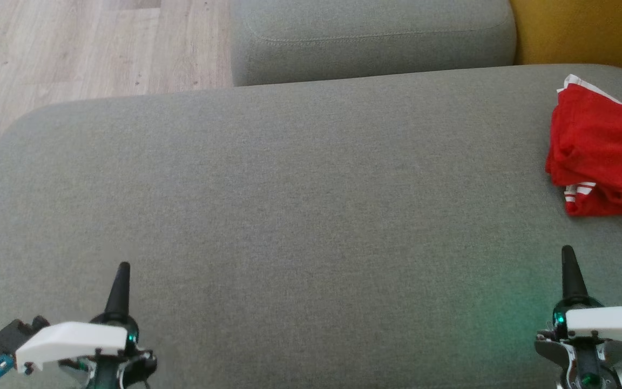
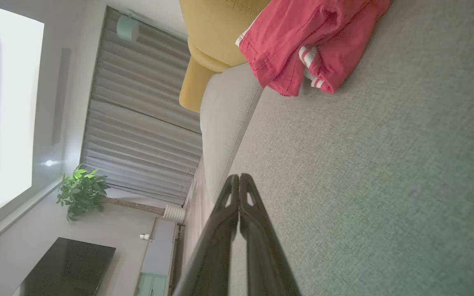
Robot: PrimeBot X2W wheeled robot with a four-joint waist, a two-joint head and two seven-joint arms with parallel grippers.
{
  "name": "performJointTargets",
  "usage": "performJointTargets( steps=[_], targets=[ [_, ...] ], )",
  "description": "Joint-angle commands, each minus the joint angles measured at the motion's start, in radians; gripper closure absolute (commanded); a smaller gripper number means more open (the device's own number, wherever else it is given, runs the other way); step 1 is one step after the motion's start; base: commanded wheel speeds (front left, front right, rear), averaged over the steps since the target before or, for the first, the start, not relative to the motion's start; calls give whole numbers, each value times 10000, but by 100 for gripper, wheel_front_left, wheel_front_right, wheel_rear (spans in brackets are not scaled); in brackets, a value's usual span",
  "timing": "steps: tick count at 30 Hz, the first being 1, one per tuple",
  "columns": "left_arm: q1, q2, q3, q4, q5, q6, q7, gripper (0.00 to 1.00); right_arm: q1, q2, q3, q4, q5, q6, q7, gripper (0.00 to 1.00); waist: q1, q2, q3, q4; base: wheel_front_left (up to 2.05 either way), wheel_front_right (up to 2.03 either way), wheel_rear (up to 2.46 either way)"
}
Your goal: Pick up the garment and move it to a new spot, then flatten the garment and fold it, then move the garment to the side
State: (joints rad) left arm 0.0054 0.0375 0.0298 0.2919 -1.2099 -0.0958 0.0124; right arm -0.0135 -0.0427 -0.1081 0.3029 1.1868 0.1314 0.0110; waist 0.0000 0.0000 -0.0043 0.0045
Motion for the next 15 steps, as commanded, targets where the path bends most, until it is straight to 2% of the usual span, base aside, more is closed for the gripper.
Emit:
performJointTargets(
  steps=[1, 15],
  targets=[
    [-674, 105, 355, -377, -347, -92, 97, 100, -583, -59, 107, -395, 397, -6, 130, 100, 0, 0, 4, -2, 0, 0, 0],
    [-882, 115, 575, -416, -1984, -208, 509, 100, -746, -67, 33, -478, 2117, -6, 532, 100, 0, 0, 35, -22, 0, 0, 0]
  ],
)
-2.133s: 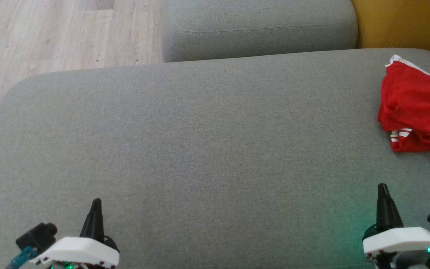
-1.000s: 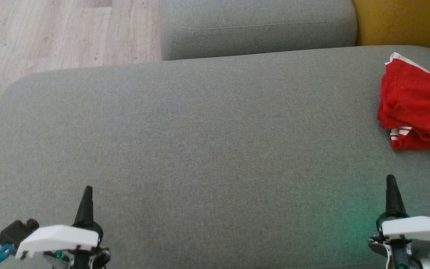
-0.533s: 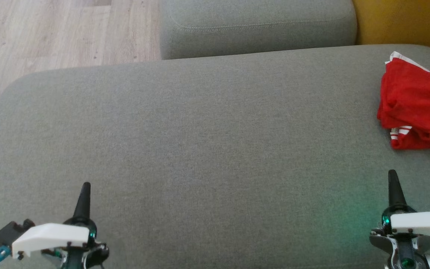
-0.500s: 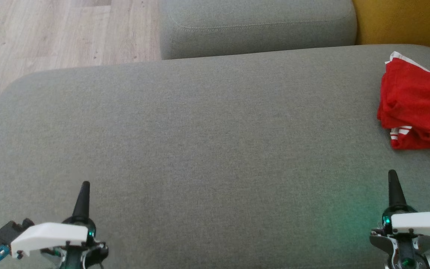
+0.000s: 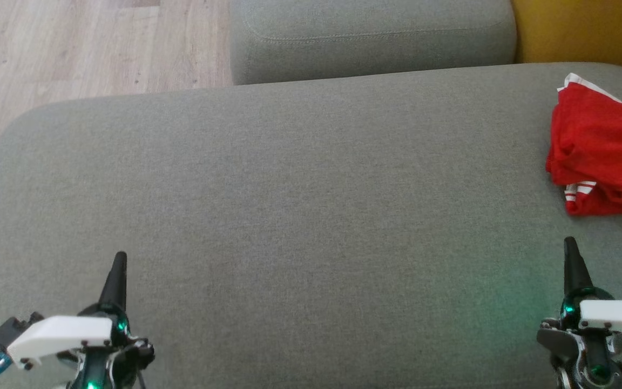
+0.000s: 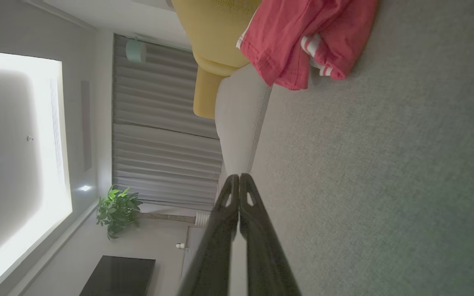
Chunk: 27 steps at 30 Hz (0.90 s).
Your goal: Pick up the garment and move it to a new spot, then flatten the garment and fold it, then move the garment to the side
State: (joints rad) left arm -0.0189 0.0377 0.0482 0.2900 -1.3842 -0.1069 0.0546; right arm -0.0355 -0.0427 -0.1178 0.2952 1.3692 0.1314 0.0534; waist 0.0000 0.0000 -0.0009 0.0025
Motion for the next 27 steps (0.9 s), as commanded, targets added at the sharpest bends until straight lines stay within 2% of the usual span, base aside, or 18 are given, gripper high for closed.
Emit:
performJointTargets(
  steps=[1, 18, 27],
  targets=[
    [-653, 114, 406, -399, -359, -105, 116, 100, -537, -67, 125, -408, 416, -6, 137, 100, 0, 0, 4, -3, 0, 0, 0],
    [-891, 125, 657, -444, -2231, -237, 587, 100, -723, -75, 40, -504, 2382, -7, 596, 100, 0, 0, 40, -25, 0, 0, 0],
    [-892, 125, 658, -445, -2242, -238, 589, 100, -724, -76, 40, -504, 2394, -7, 599, 100, 0, 0, 40, -25, 0, 0, 0]
  ],
)
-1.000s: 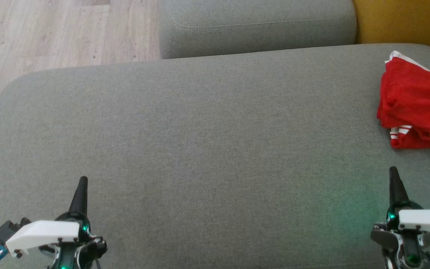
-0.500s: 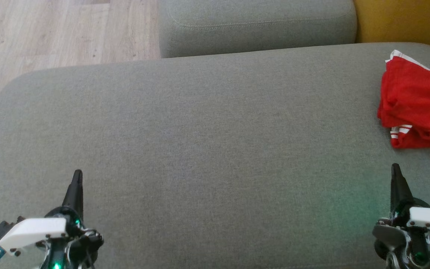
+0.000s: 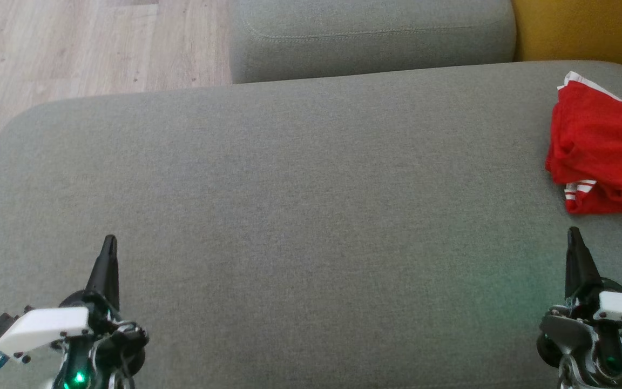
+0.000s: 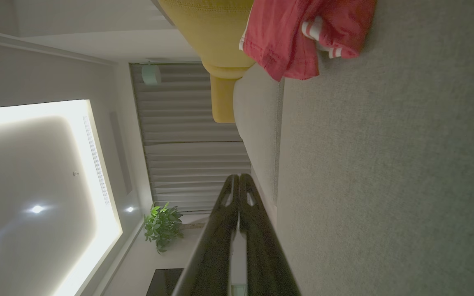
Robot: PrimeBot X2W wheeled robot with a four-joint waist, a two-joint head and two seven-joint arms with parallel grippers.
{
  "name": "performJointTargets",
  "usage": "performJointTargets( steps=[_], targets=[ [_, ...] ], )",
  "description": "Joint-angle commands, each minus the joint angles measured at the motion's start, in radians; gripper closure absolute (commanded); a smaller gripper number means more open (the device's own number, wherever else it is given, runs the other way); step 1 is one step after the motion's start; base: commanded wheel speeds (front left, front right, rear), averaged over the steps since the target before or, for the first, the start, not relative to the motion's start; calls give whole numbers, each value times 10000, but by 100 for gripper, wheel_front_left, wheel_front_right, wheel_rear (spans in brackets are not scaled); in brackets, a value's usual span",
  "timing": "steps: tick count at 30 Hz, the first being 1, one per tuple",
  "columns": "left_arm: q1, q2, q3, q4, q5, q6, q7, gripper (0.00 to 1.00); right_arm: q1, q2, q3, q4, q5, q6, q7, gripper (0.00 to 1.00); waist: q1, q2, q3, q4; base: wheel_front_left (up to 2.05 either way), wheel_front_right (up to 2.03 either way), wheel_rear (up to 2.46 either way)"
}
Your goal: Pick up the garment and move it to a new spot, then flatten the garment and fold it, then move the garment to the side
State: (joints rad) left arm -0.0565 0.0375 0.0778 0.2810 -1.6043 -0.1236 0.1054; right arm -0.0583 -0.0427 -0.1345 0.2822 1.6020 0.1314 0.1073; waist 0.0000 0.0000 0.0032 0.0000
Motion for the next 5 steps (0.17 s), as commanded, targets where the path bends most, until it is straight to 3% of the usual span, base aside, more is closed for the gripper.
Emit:
performJointTargets(
  steps=[1, 5],
  targets=[
    [-517, 127, 363, -355, -41, -71, 81, 100, -496, -76, 207, -374, 66, -7, 60, 100, 0, 0, -1, 0, 0, 0, 0],
    [-516, 127, 363, -355, -41, -71, 81, 100, -496, -76, 207, -374, 66, -7, 60, 100, 0, 0, -1, 0, 0, 0, 0]
  ],
)
